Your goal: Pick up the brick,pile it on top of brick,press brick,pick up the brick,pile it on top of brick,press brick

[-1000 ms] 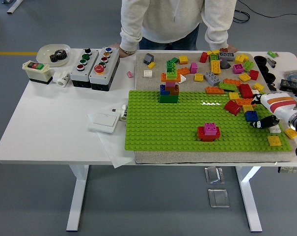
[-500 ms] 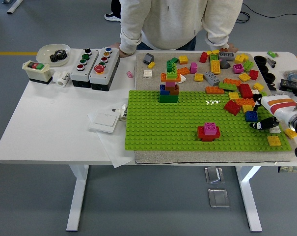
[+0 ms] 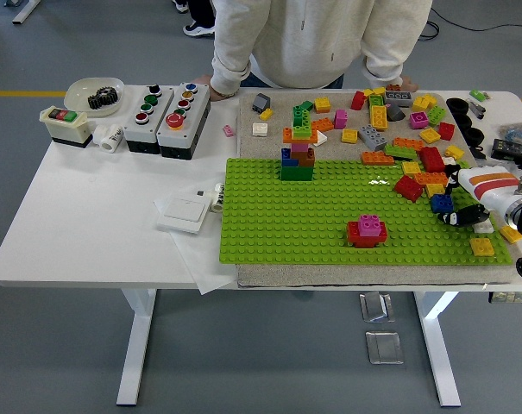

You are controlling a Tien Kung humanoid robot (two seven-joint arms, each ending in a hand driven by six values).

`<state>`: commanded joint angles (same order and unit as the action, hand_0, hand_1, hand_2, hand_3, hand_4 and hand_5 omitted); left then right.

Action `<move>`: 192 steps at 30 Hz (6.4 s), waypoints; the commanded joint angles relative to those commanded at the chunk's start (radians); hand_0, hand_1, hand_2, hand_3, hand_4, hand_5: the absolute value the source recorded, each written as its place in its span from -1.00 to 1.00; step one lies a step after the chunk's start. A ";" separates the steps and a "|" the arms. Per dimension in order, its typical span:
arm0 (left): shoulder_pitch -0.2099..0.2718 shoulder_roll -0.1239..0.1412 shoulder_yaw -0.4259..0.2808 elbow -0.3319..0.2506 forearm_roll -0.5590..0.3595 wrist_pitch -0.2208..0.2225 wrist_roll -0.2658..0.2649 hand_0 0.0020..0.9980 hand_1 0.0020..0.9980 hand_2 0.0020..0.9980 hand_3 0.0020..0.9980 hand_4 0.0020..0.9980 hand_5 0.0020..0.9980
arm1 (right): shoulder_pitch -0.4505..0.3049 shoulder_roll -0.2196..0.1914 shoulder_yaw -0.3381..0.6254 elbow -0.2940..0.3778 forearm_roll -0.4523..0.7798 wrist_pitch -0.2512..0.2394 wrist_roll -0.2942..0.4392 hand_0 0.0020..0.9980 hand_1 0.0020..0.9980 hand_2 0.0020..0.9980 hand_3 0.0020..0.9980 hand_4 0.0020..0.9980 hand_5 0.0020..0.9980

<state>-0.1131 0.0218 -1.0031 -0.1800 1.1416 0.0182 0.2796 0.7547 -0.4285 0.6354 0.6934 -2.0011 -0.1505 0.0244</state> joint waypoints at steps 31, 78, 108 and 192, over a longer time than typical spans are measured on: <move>-0.007 -0.002 0.008 0.000 -0.007 0.000 -0.004 0.56 0.43 0.34 0.13 0.18 0.22 | -0.004 -0.004 0.010 -0.007 -0.028 -0.036 0.008 0.19 0.08 0.13 0.00 0.44 -0.02; 0.002 0.005 -0.027 0.000 0.030 -0.002 0.003 0.56 0.43 0.33 0.13 0.18 0.22 | 0.046 -0.210 -0.151 0.641 -0.136 0.108 0.046 0.20 0.10 0.14 0.02 0.40 0.01; -0.008 0.009 -0.010 0.000 0.005 -0.001 0.001 0.56 0.44 0.33 0.13 0.18 0.22 | 0.095 -0.201 -0.208 0.615 -0.166 0.125 0.052 0.21 0.12 0.14 0.02 0.46 0.00; -0.008 0.009 -0.003 0.000 0.001 -0.002 0.001 0.57 0.44 0.32 0.13 0.18 0.22 | 0.087 -0.192 -0.191 0.606 -0.133 0.140 0.053 0.19 0.20 0.24 0.10 0.64 -0.13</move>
<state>-0.1209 0.0311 -1.0059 -0.1800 1.1422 0.0157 0.2803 0.8414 -0.6203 0.4448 1.2989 -2.1344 -0.0106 0.0770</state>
